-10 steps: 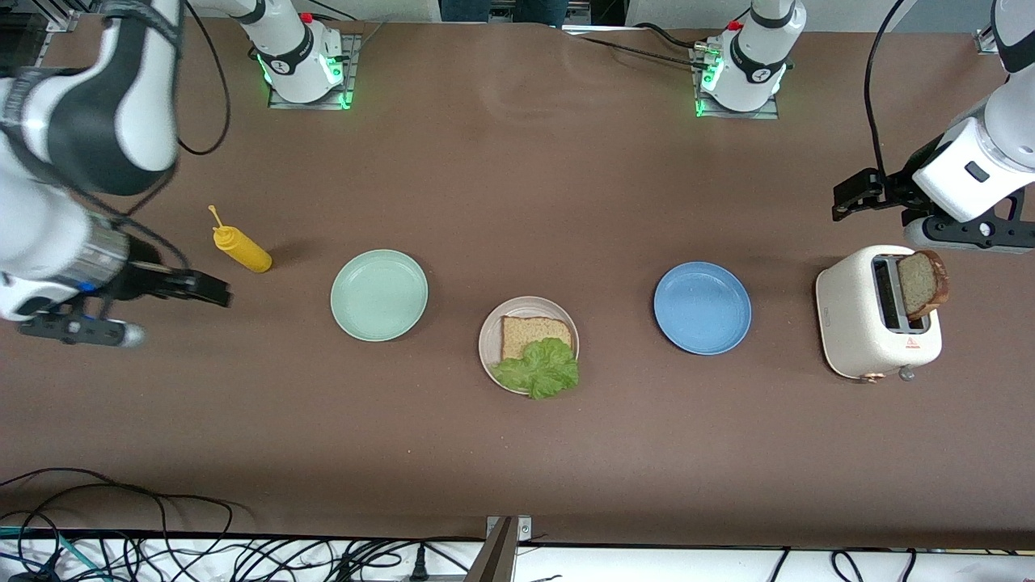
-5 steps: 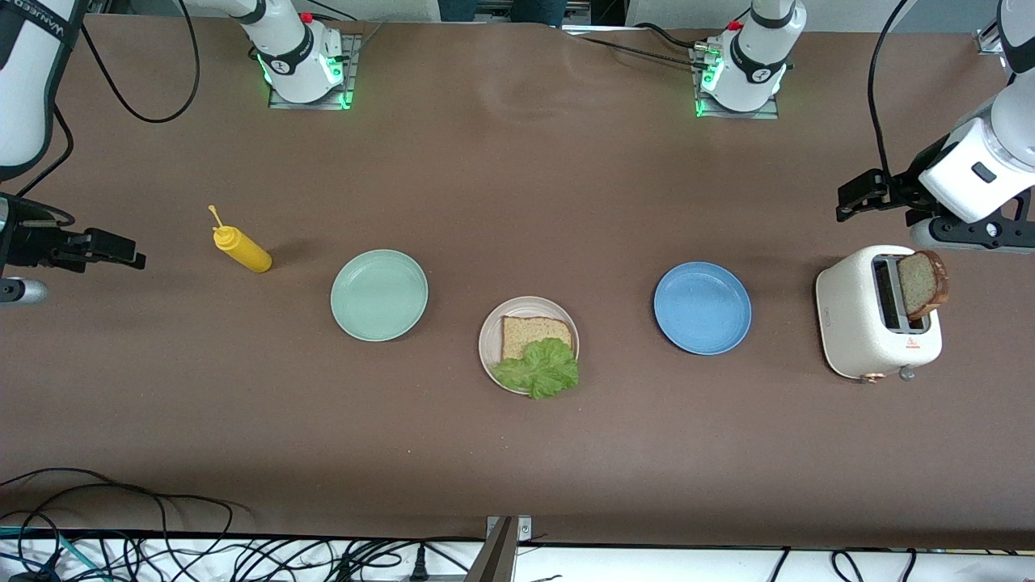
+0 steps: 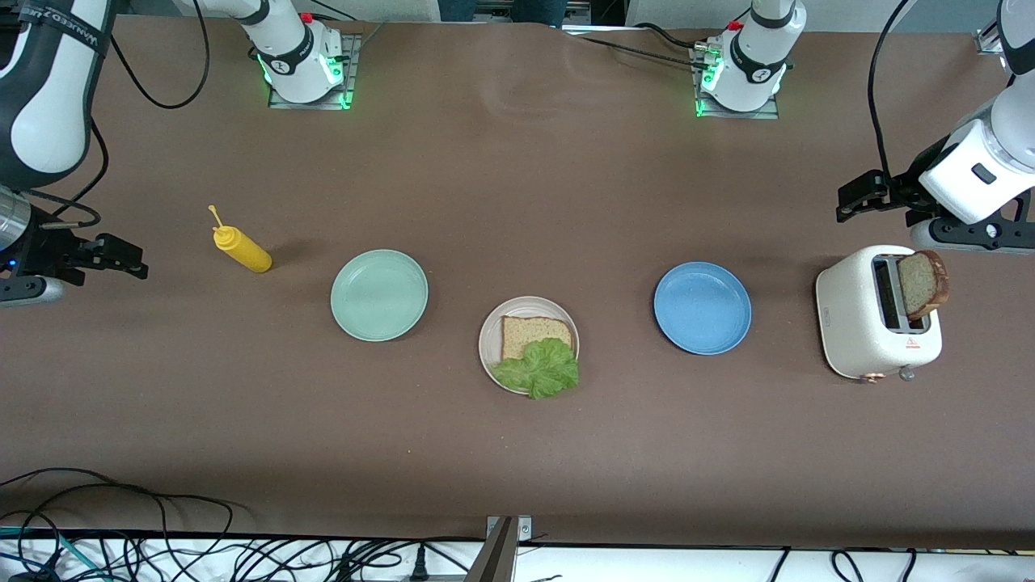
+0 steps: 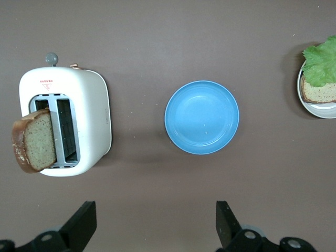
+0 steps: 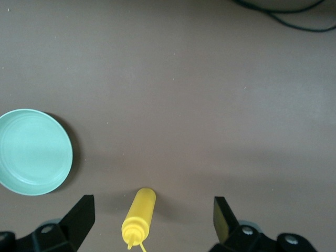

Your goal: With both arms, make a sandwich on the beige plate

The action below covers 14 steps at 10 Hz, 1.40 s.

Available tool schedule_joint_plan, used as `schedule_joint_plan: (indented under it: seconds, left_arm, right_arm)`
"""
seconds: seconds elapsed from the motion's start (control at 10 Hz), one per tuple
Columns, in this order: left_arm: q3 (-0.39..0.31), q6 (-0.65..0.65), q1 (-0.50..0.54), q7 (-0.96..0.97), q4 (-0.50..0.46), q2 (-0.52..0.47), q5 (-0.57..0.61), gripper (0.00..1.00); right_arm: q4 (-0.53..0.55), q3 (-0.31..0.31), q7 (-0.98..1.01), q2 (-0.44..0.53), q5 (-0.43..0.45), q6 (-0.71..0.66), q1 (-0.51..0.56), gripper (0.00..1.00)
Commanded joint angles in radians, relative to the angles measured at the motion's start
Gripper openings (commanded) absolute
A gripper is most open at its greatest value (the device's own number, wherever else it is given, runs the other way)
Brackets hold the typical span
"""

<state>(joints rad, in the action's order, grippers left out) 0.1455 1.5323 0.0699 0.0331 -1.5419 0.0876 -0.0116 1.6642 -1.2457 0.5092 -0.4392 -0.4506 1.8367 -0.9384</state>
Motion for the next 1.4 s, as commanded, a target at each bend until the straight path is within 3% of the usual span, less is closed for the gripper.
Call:
schedule_joint_plan:
  seconds: [0.0, 0.5, 1.3]
  left_arm:
    - [0.006, -0.001, 0.002, 0.001, 0.017, 0.008, 0.033, 1.00]
    - [0.006, -0.001, 0.002, 0.001, 0.017, 0.008, 0.033, 1.00]
    - [0.006, -0.001, 0.010, -0.007, 0.016, 0.011, 0.033, 1.00]
  right_arm:
    - [0.012, -0.015, 0.006, -0.009, 0.015, 0.068, -0.034, 1.00]
    - [0.015, -0.009, -0.003, -0.032, 0.013, 0.148, -0.057, 1.00]
    - [0.022, -0.008, -0.003, -0.039, 0.012, 0.150, -0.051, 1.00]
